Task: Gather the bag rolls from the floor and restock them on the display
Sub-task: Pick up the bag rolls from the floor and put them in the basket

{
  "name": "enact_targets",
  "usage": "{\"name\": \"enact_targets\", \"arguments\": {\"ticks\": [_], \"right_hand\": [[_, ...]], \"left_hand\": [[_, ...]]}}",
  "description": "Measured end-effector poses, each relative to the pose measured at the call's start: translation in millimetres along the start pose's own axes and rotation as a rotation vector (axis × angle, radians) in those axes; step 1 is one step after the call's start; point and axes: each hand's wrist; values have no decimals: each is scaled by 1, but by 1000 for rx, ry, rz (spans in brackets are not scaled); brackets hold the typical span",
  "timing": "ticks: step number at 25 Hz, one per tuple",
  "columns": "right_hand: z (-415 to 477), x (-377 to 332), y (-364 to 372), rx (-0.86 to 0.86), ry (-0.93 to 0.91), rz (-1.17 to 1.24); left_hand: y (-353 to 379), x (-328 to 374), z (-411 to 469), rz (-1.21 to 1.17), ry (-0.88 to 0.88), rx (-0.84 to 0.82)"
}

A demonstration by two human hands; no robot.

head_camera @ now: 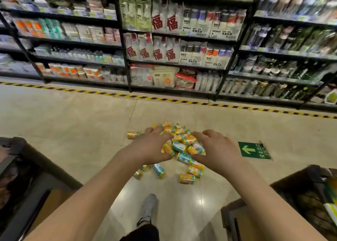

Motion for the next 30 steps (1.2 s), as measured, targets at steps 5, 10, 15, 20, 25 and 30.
{"name": "enact_targets", "arguments": {"ticks": [5,10,15,20,25,30], "right_hand": [[124,26,19,-103,68,34],[217,78,100,-227,89,83],[293,135,271,-302,74,172],[339,186,493,-405,86,213],[368,207,677,-509,55,121],[383,213,767,-577,-12,27]], "left_hand": [[-1,-57,134,-21,67,-131],[64,-79,245,-105,56,-247],[216,-104,330,-205,-48,-323],[407,-133,403,-227,-128,-377],[565,-160,451,-257,-128,-389],[628,-176,467,-315,-196,-357]]}}
Point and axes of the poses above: each hand's wrist, its own z-axis towards the middle knuckle, its own y-axis out of the palm, x = y × z, and after that the axes turned 3 degrees about z, right-handed
